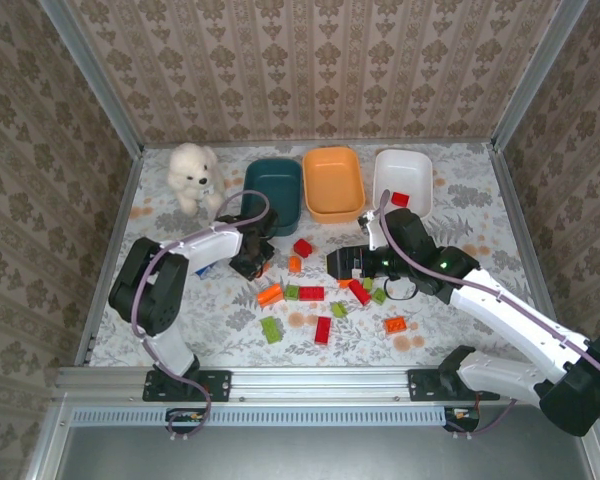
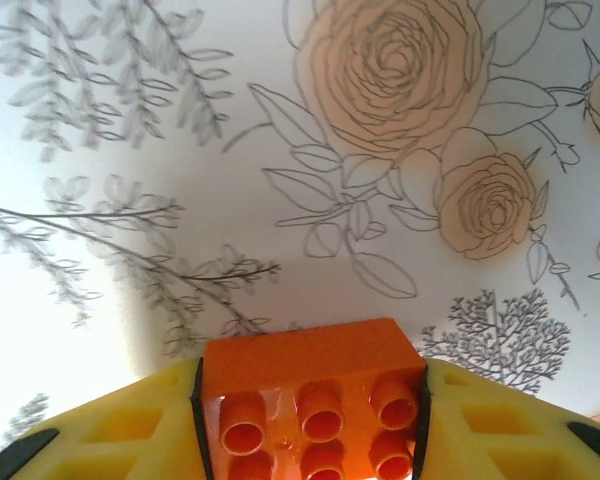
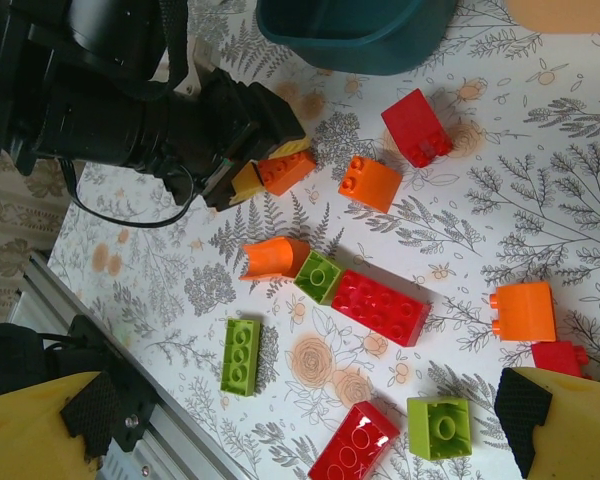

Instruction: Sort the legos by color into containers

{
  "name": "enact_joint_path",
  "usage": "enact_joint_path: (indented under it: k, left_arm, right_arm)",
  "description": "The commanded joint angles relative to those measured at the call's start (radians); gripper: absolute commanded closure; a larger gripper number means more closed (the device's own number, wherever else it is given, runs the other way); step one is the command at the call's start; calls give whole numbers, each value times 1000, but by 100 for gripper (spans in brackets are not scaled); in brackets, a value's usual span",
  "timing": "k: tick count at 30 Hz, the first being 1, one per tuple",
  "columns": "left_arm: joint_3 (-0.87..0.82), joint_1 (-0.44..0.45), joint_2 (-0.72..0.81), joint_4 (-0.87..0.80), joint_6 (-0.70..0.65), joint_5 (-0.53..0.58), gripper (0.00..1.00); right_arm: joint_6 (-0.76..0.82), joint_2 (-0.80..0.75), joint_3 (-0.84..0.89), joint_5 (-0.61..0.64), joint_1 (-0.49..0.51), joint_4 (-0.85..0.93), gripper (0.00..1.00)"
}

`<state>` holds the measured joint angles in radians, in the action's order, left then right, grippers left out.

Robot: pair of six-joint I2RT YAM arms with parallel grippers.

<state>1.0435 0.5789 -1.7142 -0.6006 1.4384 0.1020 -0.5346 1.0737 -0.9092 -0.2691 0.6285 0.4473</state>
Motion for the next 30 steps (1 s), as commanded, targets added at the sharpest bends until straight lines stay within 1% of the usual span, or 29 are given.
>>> enact_joint_path:
  k: [1,4,7,9,11,14,18,21,22,26,30]
  left_arm:
    - [43,27,118,-140,-45,86,59]
    - [86,36,190,-198,-117,104,59]
    - [178,19,190,-218,-239,127,60]
    - [263,0,142,-210,-339,124,60]
    - [373,-29,56,-208,-436,108,60]
    - [535,-73,-89,-222,-529,78,59]
    - [740,-115,-282,-234,-599,36,59]
    - [883,-116,-419,-261,-636,28,59]
    - [920,-146,-459,-270,-640,21,58]
    - [975,-155,-561,-271,-647,3,57]
    - [974,-157,-603,-255,-653,-36,53]
  right_arm:
    - [-12,-41,-17,23,5,29,0]
    - [-16,-58,-34,47,3,42,0]
    - [-32,-60,-47,66,-1,38,0]
    - [-45,-52,-54,75,-4,30,0]
    - [-57,-40,-64,82,-9,19,1]
    - [-64,-23,-85,92,-15,20,1]
    - [-71,-15,-108,105,-21,30,1]
    - [-82,-18,-111,111,-26,34,1]
    - [-89,-22,-108,113,-28,33,0]
    - [-103,-37,-107,119,-33,43,0]
    - [-105,-53,-103,146,-37,82,1]
